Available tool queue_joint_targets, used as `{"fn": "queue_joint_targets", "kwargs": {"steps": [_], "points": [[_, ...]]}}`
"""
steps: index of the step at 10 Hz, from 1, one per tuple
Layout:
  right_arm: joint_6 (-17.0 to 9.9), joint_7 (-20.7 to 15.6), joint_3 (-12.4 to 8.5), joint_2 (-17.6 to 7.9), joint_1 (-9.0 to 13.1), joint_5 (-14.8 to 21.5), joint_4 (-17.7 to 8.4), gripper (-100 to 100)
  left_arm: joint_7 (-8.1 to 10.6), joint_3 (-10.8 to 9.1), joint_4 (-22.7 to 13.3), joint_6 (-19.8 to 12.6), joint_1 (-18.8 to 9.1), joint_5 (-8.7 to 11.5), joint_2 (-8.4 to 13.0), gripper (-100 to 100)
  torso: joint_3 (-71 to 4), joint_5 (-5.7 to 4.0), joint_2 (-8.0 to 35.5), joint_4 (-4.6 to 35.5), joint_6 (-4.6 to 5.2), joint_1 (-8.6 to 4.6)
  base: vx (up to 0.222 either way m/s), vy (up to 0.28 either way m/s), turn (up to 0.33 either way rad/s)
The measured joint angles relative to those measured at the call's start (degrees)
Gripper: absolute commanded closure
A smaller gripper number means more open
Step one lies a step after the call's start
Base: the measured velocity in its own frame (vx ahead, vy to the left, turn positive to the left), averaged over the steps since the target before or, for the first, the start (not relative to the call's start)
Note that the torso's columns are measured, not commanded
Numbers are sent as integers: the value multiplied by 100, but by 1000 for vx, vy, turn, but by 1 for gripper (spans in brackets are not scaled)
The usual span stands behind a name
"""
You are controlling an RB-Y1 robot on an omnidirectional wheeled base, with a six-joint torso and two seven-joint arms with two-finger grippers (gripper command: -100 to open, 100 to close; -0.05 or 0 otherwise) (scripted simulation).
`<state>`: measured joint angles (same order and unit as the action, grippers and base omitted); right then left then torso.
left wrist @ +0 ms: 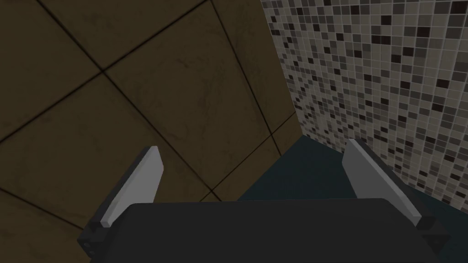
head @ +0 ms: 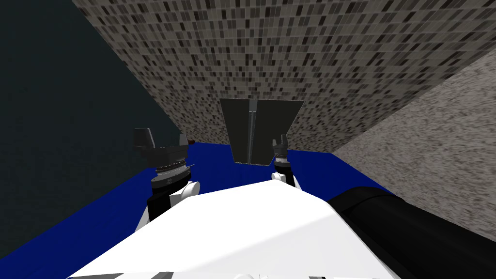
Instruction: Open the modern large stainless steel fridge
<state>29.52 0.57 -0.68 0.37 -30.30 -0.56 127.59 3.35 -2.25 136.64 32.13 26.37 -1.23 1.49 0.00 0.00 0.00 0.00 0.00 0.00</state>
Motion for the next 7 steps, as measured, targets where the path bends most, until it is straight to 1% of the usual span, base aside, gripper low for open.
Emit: {"fn": "queue_joint_targets", "kwargs": {"steps": [1,2,7], "points": [[0,0,0,0,0,0,0,0,0,0,0,0,0,0,0,0,-467,0,232,235,0,0,0,0,0],[0,0,0,0,0,0,0,0,0,0,0,0,0,0,0,0,-1200,0,597,600,0,0,0,0,0],[1,0,0,0,0,0,2,0,0,0,1,0,0,0,0,0,-5381,0,2693,2691,0,0,0,0,0]]}}
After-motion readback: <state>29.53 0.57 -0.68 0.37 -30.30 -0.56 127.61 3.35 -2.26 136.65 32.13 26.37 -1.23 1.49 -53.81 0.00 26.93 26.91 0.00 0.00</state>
